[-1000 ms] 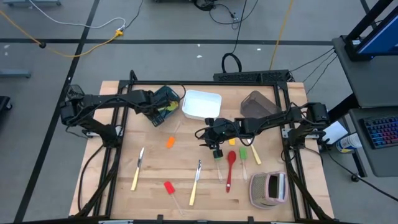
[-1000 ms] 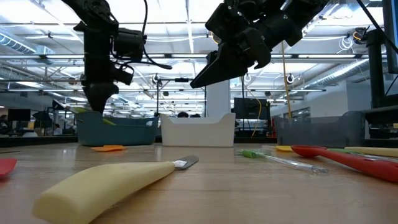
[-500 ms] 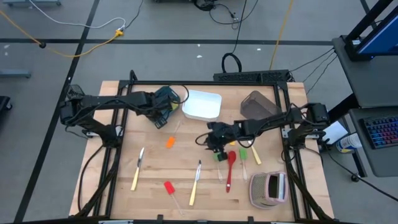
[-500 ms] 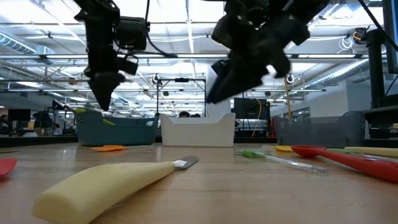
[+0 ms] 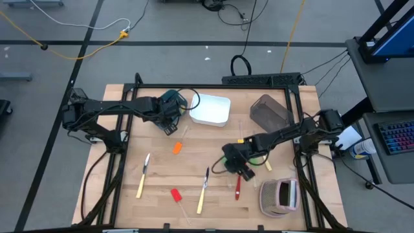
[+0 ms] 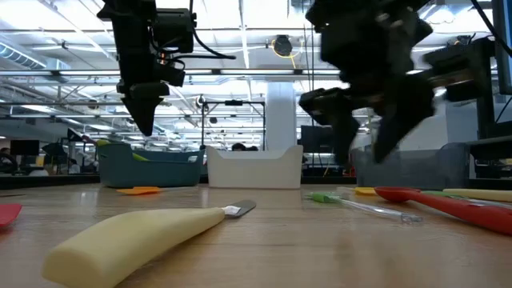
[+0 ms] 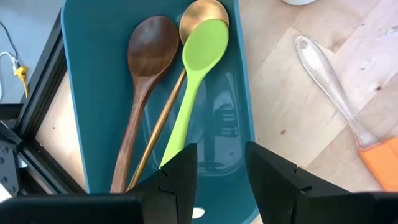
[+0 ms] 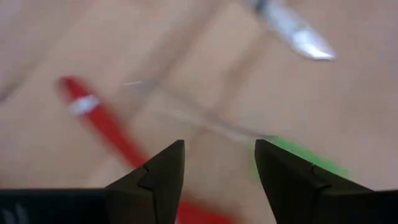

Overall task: Pick & Place Kitchen Items
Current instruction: Put the red serving spoon into the blue bin

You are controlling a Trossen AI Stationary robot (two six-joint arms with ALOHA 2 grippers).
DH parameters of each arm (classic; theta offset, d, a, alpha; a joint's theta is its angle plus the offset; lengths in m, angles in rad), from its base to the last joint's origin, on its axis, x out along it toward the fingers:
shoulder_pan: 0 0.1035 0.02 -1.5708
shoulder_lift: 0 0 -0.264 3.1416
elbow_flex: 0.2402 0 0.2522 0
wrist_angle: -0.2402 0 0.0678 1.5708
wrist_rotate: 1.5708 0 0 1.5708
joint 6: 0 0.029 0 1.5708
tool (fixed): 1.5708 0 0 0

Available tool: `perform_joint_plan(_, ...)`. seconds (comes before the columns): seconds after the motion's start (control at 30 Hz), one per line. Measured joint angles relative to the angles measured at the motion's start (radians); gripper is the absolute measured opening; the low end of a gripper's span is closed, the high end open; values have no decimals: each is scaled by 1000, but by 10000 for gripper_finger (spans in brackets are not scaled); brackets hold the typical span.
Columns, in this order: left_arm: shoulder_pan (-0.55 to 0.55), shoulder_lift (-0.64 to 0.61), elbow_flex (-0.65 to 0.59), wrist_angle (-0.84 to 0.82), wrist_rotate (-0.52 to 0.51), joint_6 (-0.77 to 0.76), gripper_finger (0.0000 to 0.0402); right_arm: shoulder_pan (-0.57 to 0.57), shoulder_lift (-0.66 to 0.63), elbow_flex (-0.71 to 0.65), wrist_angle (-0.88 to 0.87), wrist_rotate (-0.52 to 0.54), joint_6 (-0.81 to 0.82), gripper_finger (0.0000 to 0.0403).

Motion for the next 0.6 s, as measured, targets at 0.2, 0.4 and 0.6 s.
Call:
perform_joint_plan(0.2,0,0,0,0,0,-4,141,54,0,-2,-76,-94,-43,183)
perform_joint_plan(0.4,0,0,0,1,0,-25,141,79,0,-69,-25,-86,-120,177)
perform_joint_plan(0.6,0,0,0,1,0,-26,141,72,1,-155,114,30,-184,176)
